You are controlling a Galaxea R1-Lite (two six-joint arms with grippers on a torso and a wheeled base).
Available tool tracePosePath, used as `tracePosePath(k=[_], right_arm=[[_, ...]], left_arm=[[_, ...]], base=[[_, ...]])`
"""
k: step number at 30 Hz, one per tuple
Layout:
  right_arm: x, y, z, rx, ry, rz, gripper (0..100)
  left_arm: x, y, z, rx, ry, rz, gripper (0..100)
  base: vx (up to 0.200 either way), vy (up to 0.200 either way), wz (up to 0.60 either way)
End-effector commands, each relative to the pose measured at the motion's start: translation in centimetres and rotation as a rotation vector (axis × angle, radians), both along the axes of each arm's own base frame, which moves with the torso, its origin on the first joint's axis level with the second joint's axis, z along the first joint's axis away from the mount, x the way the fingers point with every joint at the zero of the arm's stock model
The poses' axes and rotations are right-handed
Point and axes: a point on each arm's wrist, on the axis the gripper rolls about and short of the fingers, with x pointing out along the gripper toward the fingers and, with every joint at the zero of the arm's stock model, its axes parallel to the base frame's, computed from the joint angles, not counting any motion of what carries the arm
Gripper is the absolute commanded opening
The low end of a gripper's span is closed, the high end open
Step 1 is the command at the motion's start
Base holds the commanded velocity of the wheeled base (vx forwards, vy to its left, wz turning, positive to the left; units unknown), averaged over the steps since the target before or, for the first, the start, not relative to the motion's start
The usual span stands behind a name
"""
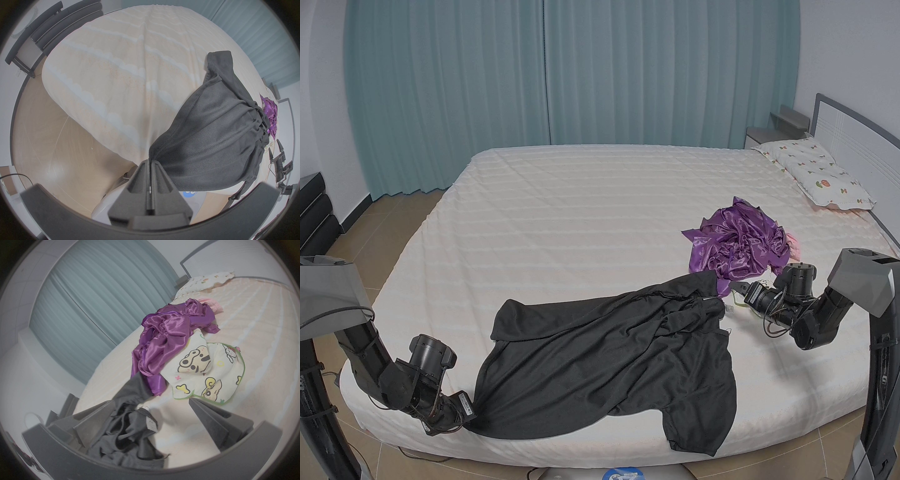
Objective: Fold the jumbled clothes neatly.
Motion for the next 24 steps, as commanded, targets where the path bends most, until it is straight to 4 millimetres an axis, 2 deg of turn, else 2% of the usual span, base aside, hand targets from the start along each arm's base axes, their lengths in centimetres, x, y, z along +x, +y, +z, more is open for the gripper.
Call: tracePosePath(k=[1,2,3,7,13,21,24], right_arm=[[-2.0,0.4,0.7,0.049,0.041,0.024,100],[-2.0,0.4,0.7,0.049,0.041,0.024,100],[-3.7,1.2,-0.2,0.059,0.1,0.089,100],[-6.9,1.9,-2.0,0.034,0.213,0.178,100],[-10.0,2.8,-3.0,-0.042,0.293,0.271,100],[-11.0,3.3,-3.4,-0.07,0.316,0.302,100],[-11.1,4.3,-3.7,-0.08,0.321,0.333,100]], left_arm=[[0.0,0.0,0.0,-0.016,0.002,-0.005,0],[0.0,0.0,0.0,-0.016,0.002,-0.005,0],[0.0,0.0,0.1,-0.033,0.002,-0.006,0],[0.0,0.0,0.1,-0.037,0.004,-0.006,0],[0.1,0.0,0.1,-0.038,0.001,-0.006,0],[0.0,0.0,0.1,-0.037,0.004,-0.006,0],[0.0,0.0,0.1,-0.037,0.004,-0.006,0]], base=[[0.0,0.0,0.0],[0.0,0.0,0.0],[0.0,0.0,0.0],[0.0,0.0,0.0],[0.0,0.0,0.0],[0.0,0.0,0.0],[0.0,0.0,0.0]])
